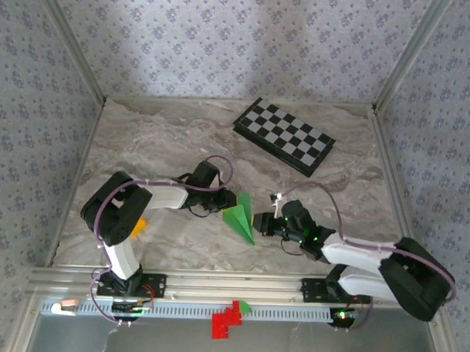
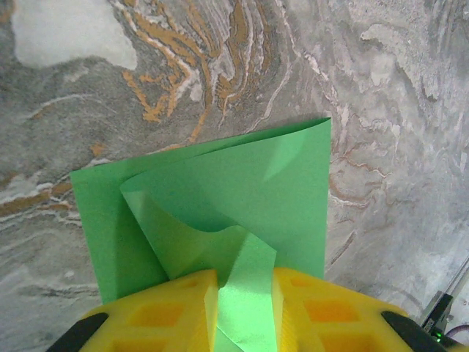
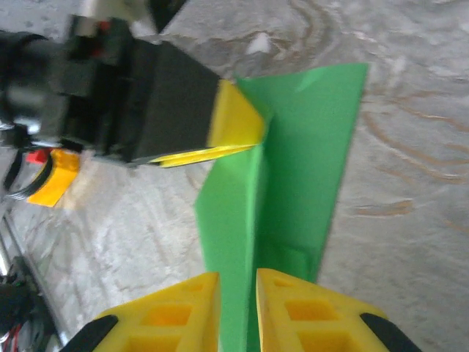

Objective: Fold a paper plane with a square sheet of paper (pick it up from the middle)
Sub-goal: Fourth fold the wing at the center of the table.

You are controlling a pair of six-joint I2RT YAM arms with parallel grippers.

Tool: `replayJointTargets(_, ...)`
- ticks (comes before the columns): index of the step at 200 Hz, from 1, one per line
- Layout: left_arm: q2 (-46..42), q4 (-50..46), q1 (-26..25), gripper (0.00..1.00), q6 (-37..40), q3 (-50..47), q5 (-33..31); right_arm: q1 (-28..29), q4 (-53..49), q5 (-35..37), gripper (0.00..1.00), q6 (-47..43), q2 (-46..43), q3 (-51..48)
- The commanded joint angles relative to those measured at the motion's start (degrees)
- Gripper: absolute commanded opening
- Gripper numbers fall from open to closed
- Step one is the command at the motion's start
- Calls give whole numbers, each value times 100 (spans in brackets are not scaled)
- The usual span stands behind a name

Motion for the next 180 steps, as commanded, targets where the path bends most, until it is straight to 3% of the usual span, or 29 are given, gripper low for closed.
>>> replayJointTargets(1,149,-319,-48,27,116,65,-85,333,-1064,337,19,-475,-301,336)
replayJointTargets(41,149,-330,-48,27,119,63,-89,733,-1188,183,15,-859,542,948)
replayJointTargets(81,140,-366,-48,27,151,73,-80,620,-1174,-70,13,-895,1374,1380)
replayJointTargets(180,149,-357,-47,27,126,77,-71,543,-836,-213,10,-564,1581,892)
